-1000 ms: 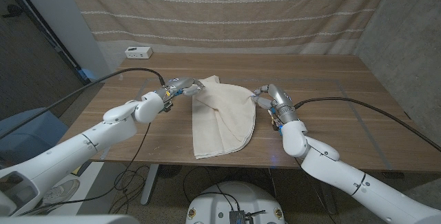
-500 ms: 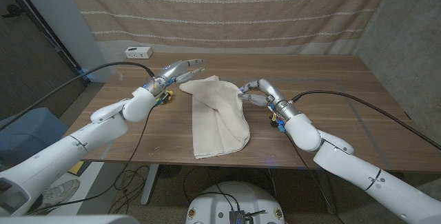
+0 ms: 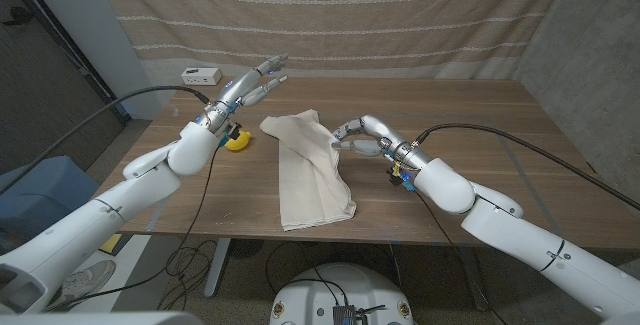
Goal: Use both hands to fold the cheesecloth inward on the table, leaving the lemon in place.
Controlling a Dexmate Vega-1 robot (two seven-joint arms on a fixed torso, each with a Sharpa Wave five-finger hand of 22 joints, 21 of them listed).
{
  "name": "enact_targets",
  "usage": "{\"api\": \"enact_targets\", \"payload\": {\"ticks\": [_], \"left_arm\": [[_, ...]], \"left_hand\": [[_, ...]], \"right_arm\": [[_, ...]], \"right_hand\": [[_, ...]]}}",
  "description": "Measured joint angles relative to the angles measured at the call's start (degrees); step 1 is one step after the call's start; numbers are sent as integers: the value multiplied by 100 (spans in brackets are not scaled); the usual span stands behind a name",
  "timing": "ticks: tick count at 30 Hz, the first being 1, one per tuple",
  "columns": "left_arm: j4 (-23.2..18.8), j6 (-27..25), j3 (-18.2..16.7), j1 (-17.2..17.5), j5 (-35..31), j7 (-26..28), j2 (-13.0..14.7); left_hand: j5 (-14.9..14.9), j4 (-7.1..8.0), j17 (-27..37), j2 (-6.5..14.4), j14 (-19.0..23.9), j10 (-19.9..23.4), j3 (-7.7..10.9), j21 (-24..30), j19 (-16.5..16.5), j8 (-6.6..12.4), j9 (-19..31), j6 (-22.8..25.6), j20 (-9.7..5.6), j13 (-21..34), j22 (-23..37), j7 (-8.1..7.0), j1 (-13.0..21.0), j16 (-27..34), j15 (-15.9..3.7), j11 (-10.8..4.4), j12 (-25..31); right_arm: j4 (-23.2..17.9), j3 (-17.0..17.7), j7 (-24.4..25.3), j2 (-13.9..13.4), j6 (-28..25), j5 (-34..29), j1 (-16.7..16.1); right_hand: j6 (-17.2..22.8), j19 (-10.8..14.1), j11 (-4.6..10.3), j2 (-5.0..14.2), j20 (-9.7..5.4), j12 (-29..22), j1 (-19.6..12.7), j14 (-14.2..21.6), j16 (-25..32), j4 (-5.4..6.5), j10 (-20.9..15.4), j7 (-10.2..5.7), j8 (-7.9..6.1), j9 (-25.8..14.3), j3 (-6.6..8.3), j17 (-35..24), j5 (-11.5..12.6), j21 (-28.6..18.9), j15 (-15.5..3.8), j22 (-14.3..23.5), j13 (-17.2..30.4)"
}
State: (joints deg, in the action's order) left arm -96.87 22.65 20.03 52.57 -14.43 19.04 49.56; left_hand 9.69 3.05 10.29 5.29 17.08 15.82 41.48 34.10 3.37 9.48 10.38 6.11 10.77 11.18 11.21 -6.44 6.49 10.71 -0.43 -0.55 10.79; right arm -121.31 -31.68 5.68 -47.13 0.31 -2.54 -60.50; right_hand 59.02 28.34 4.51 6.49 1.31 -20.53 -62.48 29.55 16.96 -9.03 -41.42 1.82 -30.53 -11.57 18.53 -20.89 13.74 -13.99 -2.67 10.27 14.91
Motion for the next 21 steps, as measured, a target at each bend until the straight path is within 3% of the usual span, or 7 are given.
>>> {"api": "enact_targets", "payload": {"ticks": [6,10,15,18,21], "left_arm": [[45,171,-50,0,28,12,-53],[78,257,-84,-2,37,12,-89],[142,347,-149,-22,42,0,-173],[158,385,-162,-33,44,-29,-203],[164,407,-167,-38,44,-55,-218]], "left_hand": [[0,23,0,-30,0,1,-24,0,0,0,0,-31,0,0,0,-31,-30,0,0,1,0],[0,33,-1,-8,0,1,-34,0,0,0,0,-31,0,1,0,-31,-55,0,0,1,0],[0,41,-1,-23,0,1,-42,0,0,28,1,-31,0,1,0,-31,-83,0,0,1,0],[0,41,-1,-22,0,1,-42,0,0,28,1,-30,-1,1,0,-31,-83,0,0,1,0],[0,44,-1,-23,0,1,-45,0,0,28,1,-30,-1,1,0,-31,-83,0,0,1,0]], "right_arm": [[-139,-13,-189,-52,11,26,48],[-215,-95,-366,-66,6,51,135],[-266,-257,-993,-75,-215,188,326],[-288,-391,-1311,-87,-356,261,499],[-301,-496,-1507,-106,-458,317,675]], "right_hand": [[-41,-62,30,0,22,68,0,-108,0,20,96,-44,0,0,-63,-26,-4,25,1,28,-2],[-78,-180,-45,0,59,177,0,-303,-49,43,248,-82,7,1,-130,-51,-28,68,-9,28,-29],[-102,-361,-96,1,136,344,2,-605,-134,76,529,-189,61,27,-210,-53,-45,145,9,27,-55],[-328,-504,-236,1,237,486,6,-806,-218,145,728,-300,225,18,-279,-38,-98,189,20,27,-88],[-1016,-710,-491,-11,385,687,307,-1042,-341,261,1025,-242,594,42,-450,37,-167,233,99,11,-130]]}}
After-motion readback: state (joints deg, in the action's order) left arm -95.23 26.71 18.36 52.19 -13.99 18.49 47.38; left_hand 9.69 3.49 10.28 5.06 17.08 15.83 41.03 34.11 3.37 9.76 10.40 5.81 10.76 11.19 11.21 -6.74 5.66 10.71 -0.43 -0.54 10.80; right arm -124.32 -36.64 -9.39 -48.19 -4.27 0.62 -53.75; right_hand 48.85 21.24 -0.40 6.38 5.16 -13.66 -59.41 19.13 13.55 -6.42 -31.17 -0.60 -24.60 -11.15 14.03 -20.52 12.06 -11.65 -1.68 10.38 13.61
